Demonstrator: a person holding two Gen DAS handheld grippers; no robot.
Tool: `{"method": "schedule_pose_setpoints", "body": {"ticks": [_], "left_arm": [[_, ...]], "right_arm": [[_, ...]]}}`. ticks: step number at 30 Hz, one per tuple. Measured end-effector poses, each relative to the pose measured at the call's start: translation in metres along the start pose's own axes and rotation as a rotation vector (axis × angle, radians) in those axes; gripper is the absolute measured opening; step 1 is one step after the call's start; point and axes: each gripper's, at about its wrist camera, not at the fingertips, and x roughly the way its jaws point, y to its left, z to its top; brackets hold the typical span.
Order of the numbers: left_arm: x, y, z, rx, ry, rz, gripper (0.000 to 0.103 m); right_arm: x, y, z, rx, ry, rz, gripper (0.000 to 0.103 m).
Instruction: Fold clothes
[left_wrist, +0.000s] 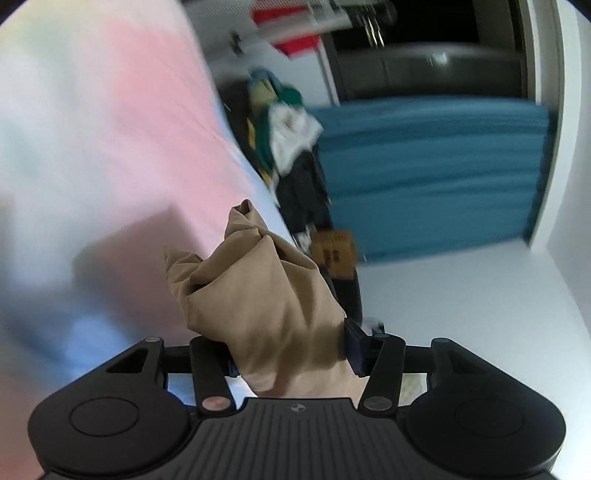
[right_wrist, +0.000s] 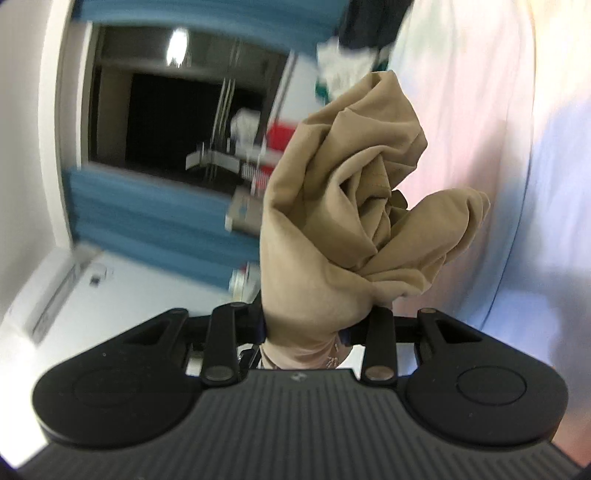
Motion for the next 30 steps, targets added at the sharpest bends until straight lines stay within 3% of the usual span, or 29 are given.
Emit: {"method": "schedule_pose_setpoints", "body": {"ticks": [7,12,16,19,22,26,30], "left_arm": [[0.179,-0.074,-0.013,0.078,0.18,-0.031,0.052],[0.254,-0.073,-0.041,0.122,0.207,0.002,0.053],[0.286,-0.032,-0.053,0.163,0.257,0.129,0.053],[0.28,0.013,-0.074,0.19,0.277,0.21,0.054],[0.277,0.049,-0.071,0.189,0.292,0.215,0.056],[0.261,0.038,-0.073,0.294,0.302,0.251,0.063],[0.227,-0.005,-0.076,0.493,0.278,0.303,0.073]], "right_arm": [[-0.028,-0.032,0.145,0.072,-0.195,-0.003,0.038],[-0.033,-0.062,0.201,0.03,-0.295,-0.029,0.038],[-0.031,-0.113,0.205,0.035,-0.291,-0.127,0.038],[-0.028,-0.154,0.182,0.111,-0.258,-0.19,0.038],[-0.027,-0.183,0.159,0.146,-0.219,-0.239,0.038],[-0.025,-0.186,0.152,0.14,-0.196,-0.261,0.042],[-0.038,-0.139,0.132,0.055,-0.169,-0.358,0.043]]}}
